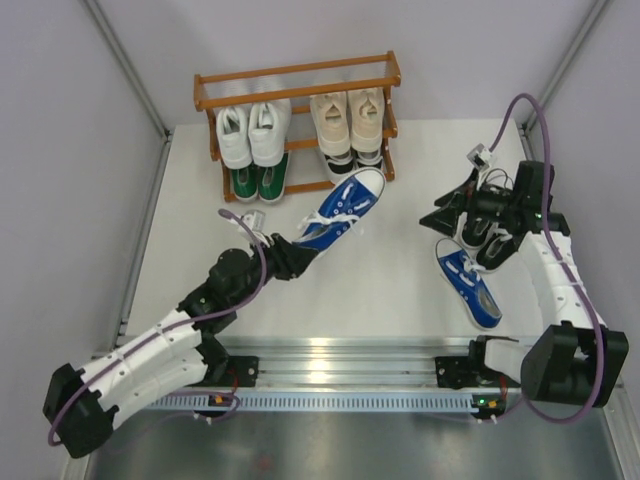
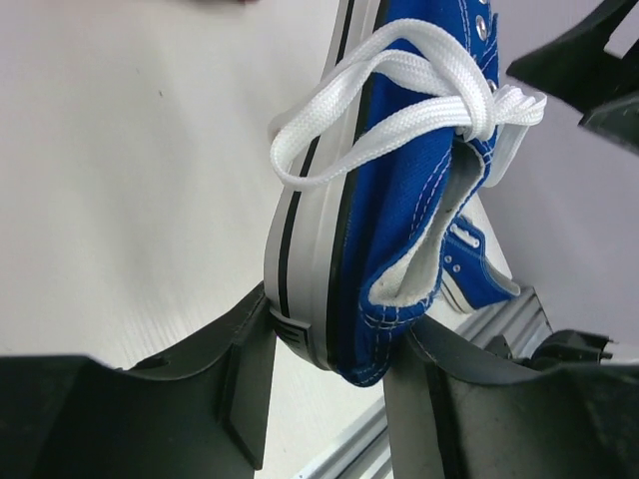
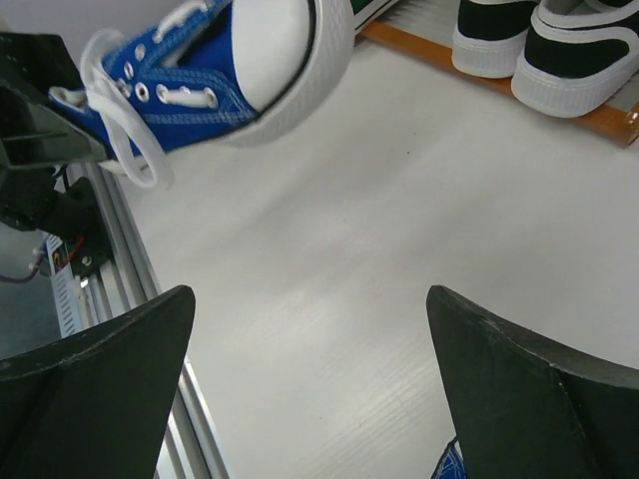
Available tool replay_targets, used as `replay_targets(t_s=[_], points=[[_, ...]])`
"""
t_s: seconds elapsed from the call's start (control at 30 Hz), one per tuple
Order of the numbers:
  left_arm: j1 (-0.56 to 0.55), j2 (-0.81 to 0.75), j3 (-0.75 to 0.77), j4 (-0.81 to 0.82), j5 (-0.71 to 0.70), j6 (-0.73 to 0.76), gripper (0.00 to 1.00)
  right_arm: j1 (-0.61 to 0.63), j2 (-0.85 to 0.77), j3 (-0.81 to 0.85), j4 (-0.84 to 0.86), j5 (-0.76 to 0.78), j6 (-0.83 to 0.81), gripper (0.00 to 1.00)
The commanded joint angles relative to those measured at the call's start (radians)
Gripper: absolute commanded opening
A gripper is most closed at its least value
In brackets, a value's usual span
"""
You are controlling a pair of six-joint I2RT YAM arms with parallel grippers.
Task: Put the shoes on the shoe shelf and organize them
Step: Pick up the shoe at the center of the board, then place the shoe at the shoe shelf.
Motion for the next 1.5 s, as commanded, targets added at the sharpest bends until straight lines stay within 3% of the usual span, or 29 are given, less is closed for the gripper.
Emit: replay_targets(t_s=[0.0, 0.2, 0.47, 0.7, 1.07, 1.47], points=[[0.026, -0.016, 0.177, 0.022, -0.077, 0.076, 0.00, -0.014, -0.023, 0.035, -0.017, 0.015, -0.049, 1.00], [0.140, 0.092, 0.351, -0.004, -0.040, 0.067, 0.00, -0.023, -0.041, 0.031, -0.024, 0.031, -0.057, 1.00], [0.460, 0.285, 0.611, 0.013, 0.165, -0.048, 0.00, -0.051, -0.069, 0.017, -0.015, 0.026, -0.059, 0.99], [0.655, 0.441, 0.797, -0.010, 0.170, -0.100, 0.00, -0.054, -0.080, 0.011, -0.006, 0.018, -0.052, 0.99], [0.738, 0.647, 1.000, -0.169, 0.069, -0.186, 0.00, -0.054, -0.087, 0.001, 0.006, 0.015, -0.043, 0.99], [0.778, 0.785, 1.135, -0.205, -0.005, -0.281, 0.00, -0.055, -0.092, -0.008, 0.017, 0.014, -0.034, 0.99]])
